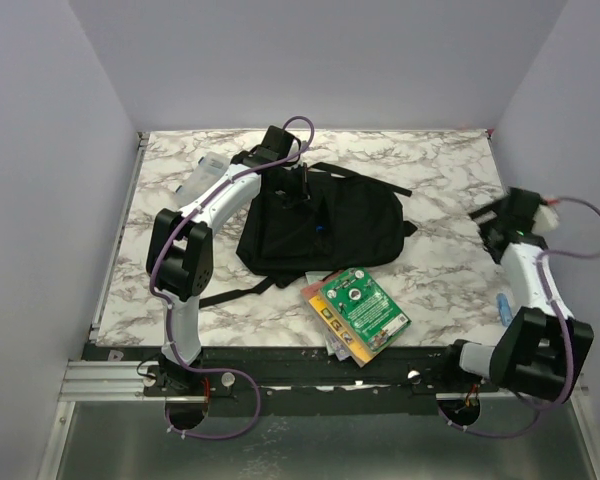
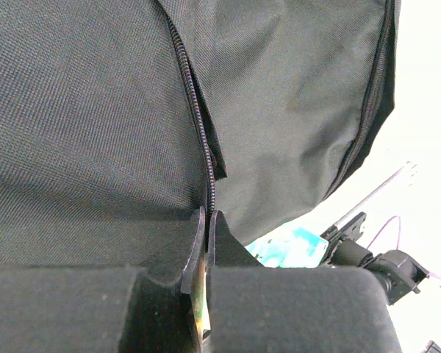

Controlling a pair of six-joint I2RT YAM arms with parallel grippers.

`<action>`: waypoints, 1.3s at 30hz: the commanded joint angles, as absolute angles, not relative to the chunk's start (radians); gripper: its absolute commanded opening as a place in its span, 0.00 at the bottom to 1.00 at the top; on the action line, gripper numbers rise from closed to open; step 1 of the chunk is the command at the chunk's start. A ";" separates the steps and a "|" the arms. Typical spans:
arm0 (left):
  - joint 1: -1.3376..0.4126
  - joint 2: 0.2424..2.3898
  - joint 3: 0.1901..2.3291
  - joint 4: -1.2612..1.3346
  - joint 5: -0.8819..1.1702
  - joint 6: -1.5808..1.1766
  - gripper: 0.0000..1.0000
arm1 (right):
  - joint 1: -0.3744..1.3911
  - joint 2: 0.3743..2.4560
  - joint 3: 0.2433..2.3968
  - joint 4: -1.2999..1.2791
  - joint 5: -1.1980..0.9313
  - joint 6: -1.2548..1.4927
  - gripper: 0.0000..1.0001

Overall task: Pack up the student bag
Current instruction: Place the stationery in the student bag, then move the stationery to the center of the board.

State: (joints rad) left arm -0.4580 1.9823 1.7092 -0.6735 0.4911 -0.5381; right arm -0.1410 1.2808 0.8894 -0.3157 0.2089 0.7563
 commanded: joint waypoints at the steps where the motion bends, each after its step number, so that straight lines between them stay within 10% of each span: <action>1: -0.465 1.940 1.712 -0.655 0.550 -0.549 0.00 | -0.518 1.155 0.722 -0.430 0.141 0.914 0.93; 18: -0.466 1.936 1.704 -0.637 0.599 -0.573 0.00 | -0.736 1.134 0.498 -0.355 0.396 0.983 1.00; 39: -0.460 1.945 1.697 -0.623 0.621 -0.585 0.00 | -0.709 1.199 0.468 -0.462 0.055 0.828 1.00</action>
State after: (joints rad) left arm -0.4534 1.9823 1.7016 -0.6495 0.5423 -0.5659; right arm -0.7193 1.0828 0.4576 -0.3580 0.1040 0.8623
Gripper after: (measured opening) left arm 0.012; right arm 0.995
